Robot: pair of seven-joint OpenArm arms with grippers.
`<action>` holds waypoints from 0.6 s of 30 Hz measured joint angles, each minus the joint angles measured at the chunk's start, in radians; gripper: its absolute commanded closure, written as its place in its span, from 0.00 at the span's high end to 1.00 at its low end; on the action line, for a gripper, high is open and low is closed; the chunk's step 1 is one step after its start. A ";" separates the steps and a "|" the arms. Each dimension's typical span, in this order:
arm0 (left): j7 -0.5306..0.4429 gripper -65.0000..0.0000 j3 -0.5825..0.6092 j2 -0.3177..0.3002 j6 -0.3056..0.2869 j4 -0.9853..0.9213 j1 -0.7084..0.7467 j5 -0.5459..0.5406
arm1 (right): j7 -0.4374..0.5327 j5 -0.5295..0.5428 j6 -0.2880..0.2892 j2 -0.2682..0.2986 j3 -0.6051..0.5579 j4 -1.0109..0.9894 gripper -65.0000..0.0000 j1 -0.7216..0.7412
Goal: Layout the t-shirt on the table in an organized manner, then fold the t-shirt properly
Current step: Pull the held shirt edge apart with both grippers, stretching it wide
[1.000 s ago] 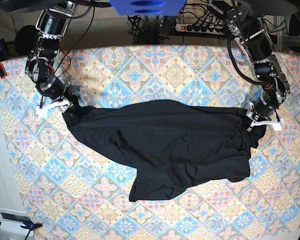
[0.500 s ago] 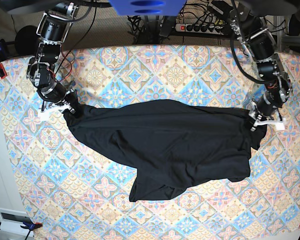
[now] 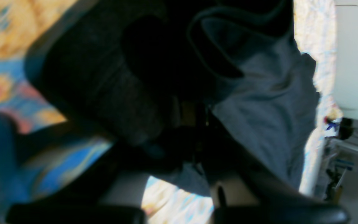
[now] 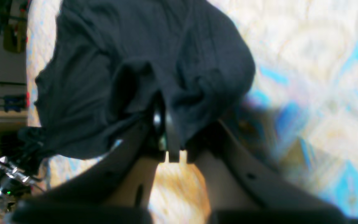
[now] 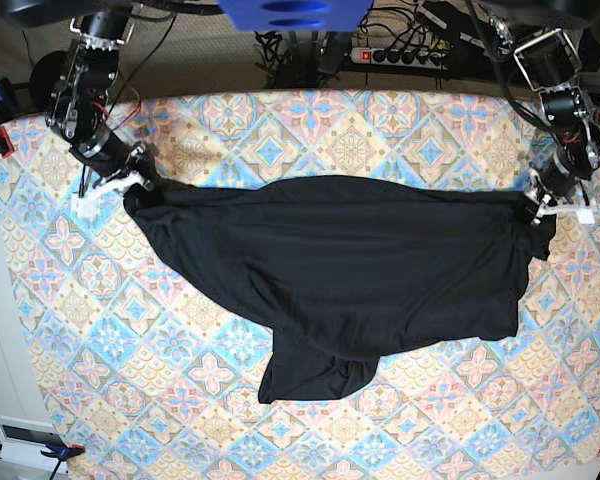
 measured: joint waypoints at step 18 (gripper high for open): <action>0.012 0.00 -0.103 0.005 -0.001 0.180 0.195 0.000 | -0.008 0.009 0.007 -0.001 -0.001 0.061 0.00 -0.125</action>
